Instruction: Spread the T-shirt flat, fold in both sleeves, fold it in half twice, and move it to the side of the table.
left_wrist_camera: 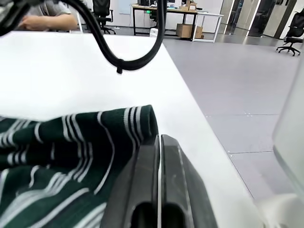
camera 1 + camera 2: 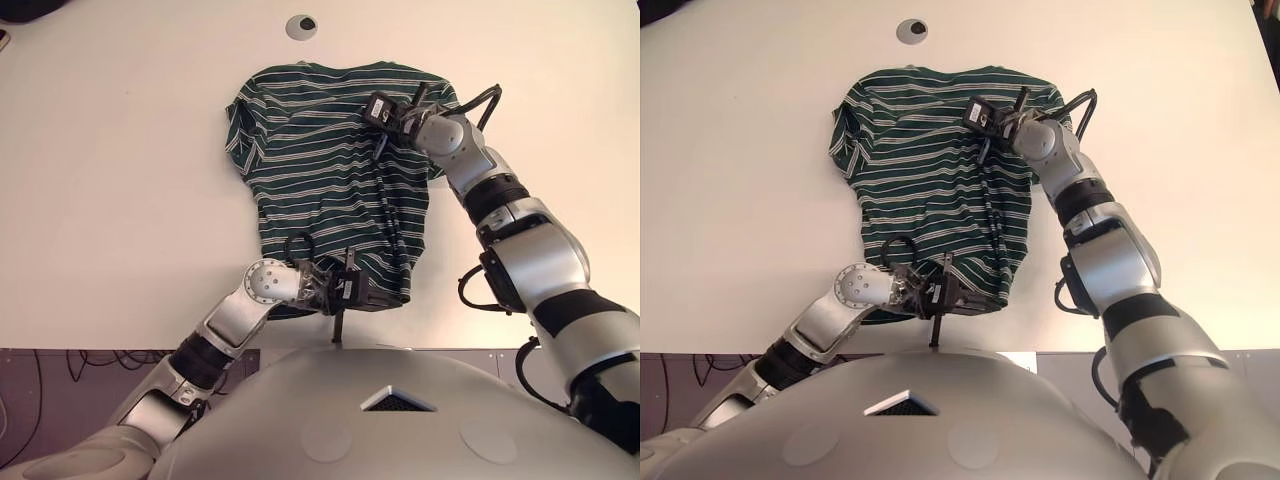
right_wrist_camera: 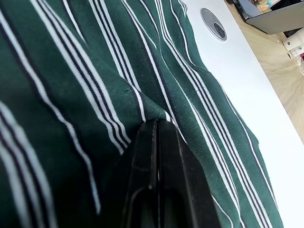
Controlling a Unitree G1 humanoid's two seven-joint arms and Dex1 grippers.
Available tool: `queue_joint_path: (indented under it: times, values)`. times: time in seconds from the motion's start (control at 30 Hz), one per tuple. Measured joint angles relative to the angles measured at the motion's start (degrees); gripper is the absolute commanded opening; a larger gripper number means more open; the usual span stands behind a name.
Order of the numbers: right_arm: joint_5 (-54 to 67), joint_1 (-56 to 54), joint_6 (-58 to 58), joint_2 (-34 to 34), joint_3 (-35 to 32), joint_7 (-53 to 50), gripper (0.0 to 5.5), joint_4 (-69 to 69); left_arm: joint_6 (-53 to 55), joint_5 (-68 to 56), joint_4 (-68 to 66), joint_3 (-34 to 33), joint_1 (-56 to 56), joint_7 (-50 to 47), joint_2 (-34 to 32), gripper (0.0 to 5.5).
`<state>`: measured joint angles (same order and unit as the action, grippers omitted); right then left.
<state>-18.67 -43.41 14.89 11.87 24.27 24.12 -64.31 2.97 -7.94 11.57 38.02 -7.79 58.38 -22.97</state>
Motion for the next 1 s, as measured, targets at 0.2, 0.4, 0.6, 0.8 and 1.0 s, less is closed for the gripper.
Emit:
queue_joint_path:
  times: [0.2, 0.4, 0.6, 0.8, 1.0]
  values:
    - [0.08, 0.10, 1.36, 0.15, 0.46, -0.47, 0.00, -0.35, 0.67, -1.51, 2.03, -2.40, -1.65, -0.59, -2.22, 0.03]
    - [5.49, 4.97, 8.38, -0.03, -5.18, 0.95, 0.00, 3.37, 4.33, -16.93, 7.38, -16.91, 3.69, -4.17, -0.21, 0.03]
    - [18.67, 8.32, 5.65, 0.42, -14.91, 5.75, 0.00, 25.42, 10.77, -16.89, 0.81, -26.98, 12.40, -15.39, 1.28, 0.03]
    - [25.67, 22.38, -12.12, 8.31, -15.10, 15.53, 0.00, 56.66, 8.33, -7.15, -0.99, -24.41, 10.95, -15.78, -2.38, 0.03]
    - [29.39, 45.90, -21.64, 28.24, -8.12, 35.13, 0.00, 82.01, -1.23, 6.85, -7.76, -20.85, 8.13, -15.94, -9.37, 0.03]
